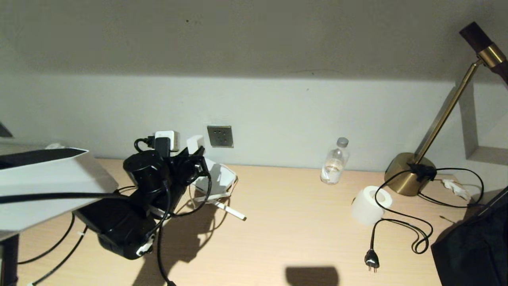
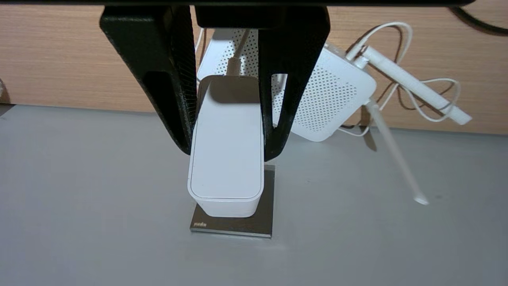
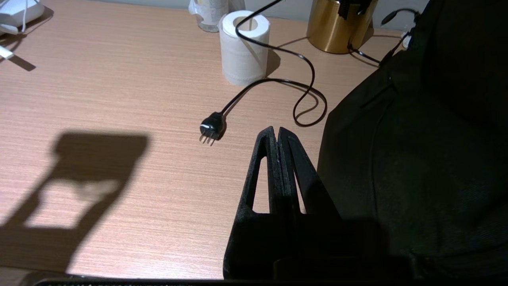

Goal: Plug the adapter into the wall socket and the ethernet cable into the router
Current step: Align plug and socket

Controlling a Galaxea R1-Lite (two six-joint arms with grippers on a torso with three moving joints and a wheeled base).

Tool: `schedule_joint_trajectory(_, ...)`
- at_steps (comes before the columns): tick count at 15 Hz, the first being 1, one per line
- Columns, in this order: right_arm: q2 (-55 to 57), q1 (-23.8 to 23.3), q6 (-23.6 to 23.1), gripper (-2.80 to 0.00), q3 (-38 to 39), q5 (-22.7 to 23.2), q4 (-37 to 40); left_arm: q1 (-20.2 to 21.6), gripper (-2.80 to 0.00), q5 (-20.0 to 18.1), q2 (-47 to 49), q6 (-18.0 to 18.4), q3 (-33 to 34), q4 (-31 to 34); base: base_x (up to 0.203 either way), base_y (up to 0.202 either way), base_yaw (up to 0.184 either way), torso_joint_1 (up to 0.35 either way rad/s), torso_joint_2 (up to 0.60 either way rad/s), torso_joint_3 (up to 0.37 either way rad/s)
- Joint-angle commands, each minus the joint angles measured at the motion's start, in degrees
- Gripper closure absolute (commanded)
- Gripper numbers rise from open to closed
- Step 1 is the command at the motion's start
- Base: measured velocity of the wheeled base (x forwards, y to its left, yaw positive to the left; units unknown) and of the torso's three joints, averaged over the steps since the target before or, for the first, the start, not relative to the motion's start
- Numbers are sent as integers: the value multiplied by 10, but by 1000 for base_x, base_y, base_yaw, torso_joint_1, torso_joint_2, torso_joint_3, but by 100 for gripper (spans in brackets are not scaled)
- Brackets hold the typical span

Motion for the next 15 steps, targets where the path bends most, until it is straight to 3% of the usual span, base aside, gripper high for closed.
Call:
schedule_joint_trajectory(1,0,0,0,0,0,0,0,0,0,2,28,0,-19,-5,0,0,0,-139,306,169)
schedule_joint_trajectory(4,0,0,0,0,0,0,0,0,0,2,39,0,-28,-5,0,0,0,-143,332,182)
schedule_joint_trajectory(15,0,0,0,0,0,0,0,7,0,6,51,15,-157,-5,0,0,0,-177,410,229)
